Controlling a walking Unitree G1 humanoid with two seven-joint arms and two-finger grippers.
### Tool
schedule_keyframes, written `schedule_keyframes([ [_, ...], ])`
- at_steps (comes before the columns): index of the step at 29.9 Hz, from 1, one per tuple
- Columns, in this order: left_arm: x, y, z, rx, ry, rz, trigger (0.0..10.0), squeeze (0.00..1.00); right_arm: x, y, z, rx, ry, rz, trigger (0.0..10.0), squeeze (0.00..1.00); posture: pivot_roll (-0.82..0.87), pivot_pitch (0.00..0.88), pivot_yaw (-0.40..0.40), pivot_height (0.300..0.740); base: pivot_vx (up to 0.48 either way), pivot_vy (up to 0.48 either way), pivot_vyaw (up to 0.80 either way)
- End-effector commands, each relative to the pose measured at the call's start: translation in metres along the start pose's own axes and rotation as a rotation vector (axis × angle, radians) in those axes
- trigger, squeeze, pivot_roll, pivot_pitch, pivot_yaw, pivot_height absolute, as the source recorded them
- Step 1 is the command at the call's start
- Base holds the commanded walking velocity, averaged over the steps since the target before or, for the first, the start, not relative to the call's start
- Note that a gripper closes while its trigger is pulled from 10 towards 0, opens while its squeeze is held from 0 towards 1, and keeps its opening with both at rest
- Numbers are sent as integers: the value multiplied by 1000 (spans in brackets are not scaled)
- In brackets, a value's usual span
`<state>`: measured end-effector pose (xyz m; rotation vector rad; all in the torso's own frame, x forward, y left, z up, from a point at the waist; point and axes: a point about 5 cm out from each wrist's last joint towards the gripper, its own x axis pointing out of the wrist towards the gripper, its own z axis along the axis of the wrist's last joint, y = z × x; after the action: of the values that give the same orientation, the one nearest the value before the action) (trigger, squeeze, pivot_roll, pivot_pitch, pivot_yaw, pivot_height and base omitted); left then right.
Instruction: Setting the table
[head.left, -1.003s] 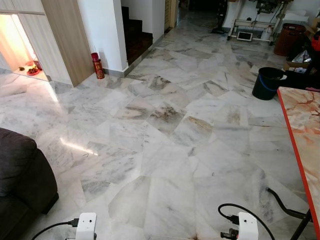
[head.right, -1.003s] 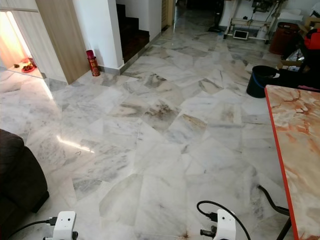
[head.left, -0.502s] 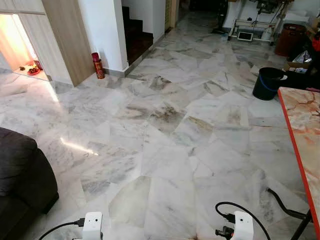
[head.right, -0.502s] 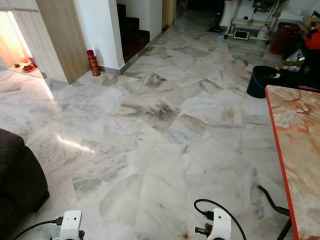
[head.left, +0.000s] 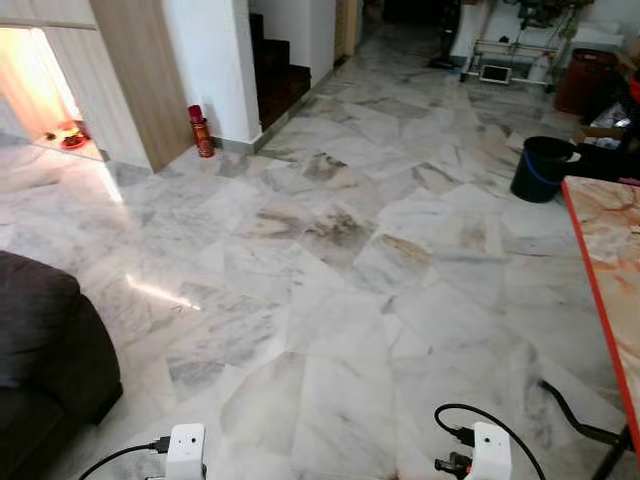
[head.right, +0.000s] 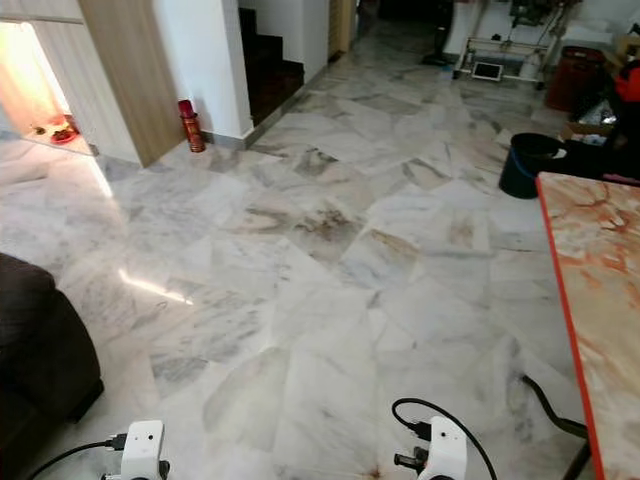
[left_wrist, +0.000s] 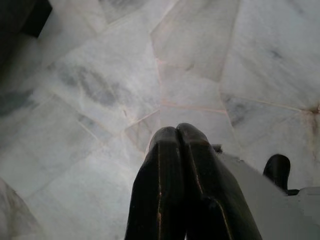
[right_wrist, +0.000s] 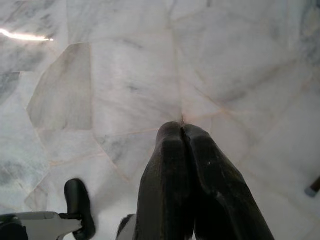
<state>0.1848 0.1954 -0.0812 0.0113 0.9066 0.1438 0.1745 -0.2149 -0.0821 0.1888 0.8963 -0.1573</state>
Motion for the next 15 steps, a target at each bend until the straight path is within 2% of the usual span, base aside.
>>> schedule_keyframes([
  [1,-1,6,-5,-4,25,20,10000,0,1,4,0,11,1,10,10000,0,23,17,-24,740,0,476,0],
  [9,-1,8,-7,0,33,19,10000,0,0,2,-2,15,9,2,10000,0,23,20,-23,740,0,452,0],
  [15,-1,9,-8,3,36,25,10000,0,0,3,-4,18,16,-3,10000,0,20,21,-21,740,0,40,0],
])
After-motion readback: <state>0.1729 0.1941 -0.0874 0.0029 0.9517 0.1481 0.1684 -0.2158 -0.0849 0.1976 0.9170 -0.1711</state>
